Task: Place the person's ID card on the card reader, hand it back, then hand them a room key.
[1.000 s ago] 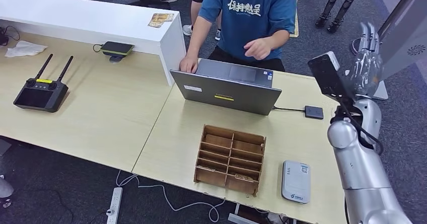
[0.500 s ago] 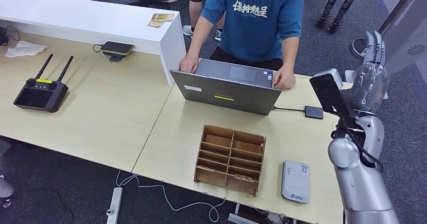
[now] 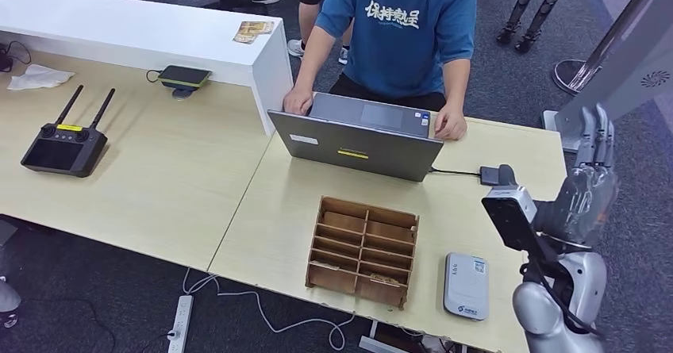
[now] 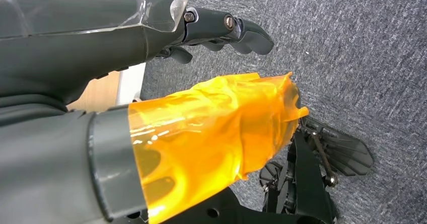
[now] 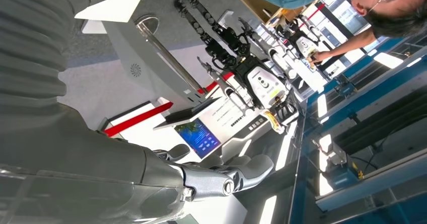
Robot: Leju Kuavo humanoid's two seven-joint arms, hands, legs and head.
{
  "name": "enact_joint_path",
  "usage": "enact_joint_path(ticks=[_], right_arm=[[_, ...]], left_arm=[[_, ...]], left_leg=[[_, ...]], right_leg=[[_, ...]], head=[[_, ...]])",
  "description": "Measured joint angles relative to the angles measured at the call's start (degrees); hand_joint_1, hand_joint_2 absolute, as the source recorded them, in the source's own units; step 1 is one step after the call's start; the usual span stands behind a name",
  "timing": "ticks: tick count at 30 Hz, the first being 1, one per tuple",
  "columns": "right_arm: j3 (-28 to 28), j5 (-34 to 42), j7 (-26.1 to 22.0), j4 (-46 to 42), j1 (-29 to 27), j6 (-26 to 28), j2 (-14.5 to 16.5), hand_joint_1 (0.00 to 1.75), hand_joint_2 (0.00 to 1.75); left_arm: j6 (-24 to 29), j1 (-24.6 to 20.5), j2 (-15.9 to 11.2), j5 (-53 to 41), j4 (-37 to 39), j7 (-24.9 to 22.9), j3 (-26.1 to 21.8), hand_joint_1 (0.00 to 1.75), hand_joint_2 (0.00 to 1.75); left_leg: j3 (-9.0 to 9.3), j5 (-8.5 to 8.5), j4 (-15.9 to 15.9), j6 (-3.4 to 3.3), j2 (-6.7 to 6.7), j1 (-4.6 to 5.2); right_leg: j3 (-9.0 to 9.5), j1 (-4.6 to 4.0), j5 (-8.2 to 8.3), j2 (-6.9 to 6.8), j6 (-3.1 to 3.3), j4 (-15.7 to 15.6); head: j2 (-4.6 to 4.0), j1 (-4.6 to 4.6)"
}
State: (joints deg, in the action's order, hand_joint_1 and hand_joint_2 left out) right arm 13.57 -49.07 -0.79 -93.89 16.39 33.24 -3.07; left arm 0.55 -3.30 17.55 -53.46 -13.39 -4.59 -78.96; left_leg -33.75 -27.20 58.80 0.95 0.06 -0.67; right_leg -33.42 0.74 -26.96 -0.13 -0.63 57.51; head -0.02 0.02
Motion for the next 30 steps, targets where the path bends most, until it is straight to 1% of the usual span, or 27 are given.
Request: enact_joint_path(ticks=[10,13,23,28,30], right_arm=[[-0.02,-0.01,-0.01,-1.63,-0.84,0.04,-0.37,0.0,1.75],[-0.26,-0.13,-0.48,-2.25,-2.19,0.46,-0.39,0.0,1.75],[-1.05,-2.74,-2.37,-6.81,-13.93,2.35,-0.34,0.0,1.75],[0.0,-7.69,-2.85,-9.88,-23.59,5.33,0.83,0.0,1.75],[0.48,-8.3,-2.81,-10.49,-26.21,6.0,1.46,0.0,1.75]], left_arm=[[0.01,0.0,0.01,0.05,-0.01,0.01,-0.03,0.0,0.0],[0.09,0.01,0.06,0.54,-0.01,0.13,-0.1,0.0,0.0],[0.6,0.15,0.33,2.5,-0.31,1.07,-1.4,0.0,0.0],[1.43,0.27,0.56,4.42,-0.29,2.93,-2.64,0.0,0.0],[1.52,0.3,0.58,4.76,-0.29,3.07,-2.88,0.0,0.0]], left_leg=[[0.02,0.01,0.0,0.0,0.0,0.0],[0.01,0.0,0.0,0.0,-0.04,0.0],[0.01,-0.05,0.0,-0.01,-0.06,0.0],[0.0,-0.12,-0.02,0.03,-0.22,-0.02],[0.03,-0.15,-0.03,0.08,-0.17,-0.02]], right_leg=[[0.01,0.0,0.01,0.0,0.01,0.0],[0.01,0.0,-0.01,-0.05,0.01,0.0],[0.03,0.0,-0.12,-0.09,0.04,0.0],[0.09,-0.02,-0.22,-0.25,0.05,0.0],[0.07,-0.02,-0.23,-0.18,0.06,0.0]], head=[[0.0,-0.02],[0.0,-0.01],[0.0,-0.02],[0.0,-0.02],[0.0,-0.04]])
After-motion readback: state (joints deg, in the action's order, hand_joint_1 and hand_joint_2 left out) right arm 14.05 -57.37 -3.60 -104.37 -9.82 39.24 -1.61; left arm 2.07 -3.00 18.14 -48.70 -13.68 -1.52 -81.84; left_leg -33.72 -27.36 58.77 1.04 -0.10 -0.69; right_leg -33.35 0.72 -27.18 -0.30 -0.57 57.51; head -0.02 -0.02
